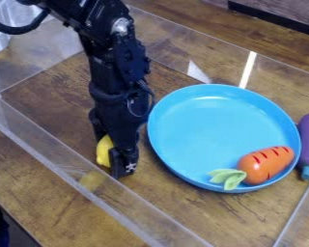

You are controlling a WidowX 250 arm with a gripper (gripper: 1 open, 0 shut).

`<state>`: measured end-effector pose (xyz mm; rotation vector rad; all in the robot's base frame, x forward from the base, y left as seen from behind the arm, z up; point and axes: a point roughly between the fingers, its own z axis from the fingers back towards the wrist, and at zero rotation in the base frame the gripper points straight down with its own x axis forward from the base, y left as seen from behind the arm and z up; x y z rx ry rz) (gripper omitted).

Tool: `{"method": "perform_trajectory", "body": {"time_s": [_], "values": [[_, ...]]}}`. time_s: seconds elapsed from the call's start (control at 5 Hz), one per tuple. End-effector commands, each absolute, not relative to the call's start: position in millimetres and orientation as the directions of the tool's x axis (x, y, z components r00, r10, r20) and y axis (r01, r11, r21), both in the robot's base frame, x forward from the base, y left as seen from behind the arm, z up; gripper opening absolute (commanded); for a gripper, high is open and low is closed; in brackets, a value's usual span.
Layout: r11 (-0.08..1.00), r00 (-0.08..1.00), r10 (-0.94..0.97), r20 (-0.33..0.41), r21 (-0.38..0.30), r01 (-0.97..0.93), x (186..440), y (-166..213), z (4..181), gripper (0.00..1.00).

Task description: Put the lemon on the blue tray

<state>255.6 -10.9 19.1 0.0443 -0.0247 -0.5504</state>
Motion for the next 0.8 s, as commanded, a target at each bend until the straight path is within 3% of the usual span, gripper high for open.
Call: {"method": "perform_trajectory", "body": {"time_s": [0.0,0.6], "values": [[0.839,0.839,-0.544,0.012,0.044,0.543,249.7,-9.0,22.6,0.0],[0.835,0.835,-0.55,0.011,0.024,0.549,248.2,-7.4,22.2,0.0]]}}
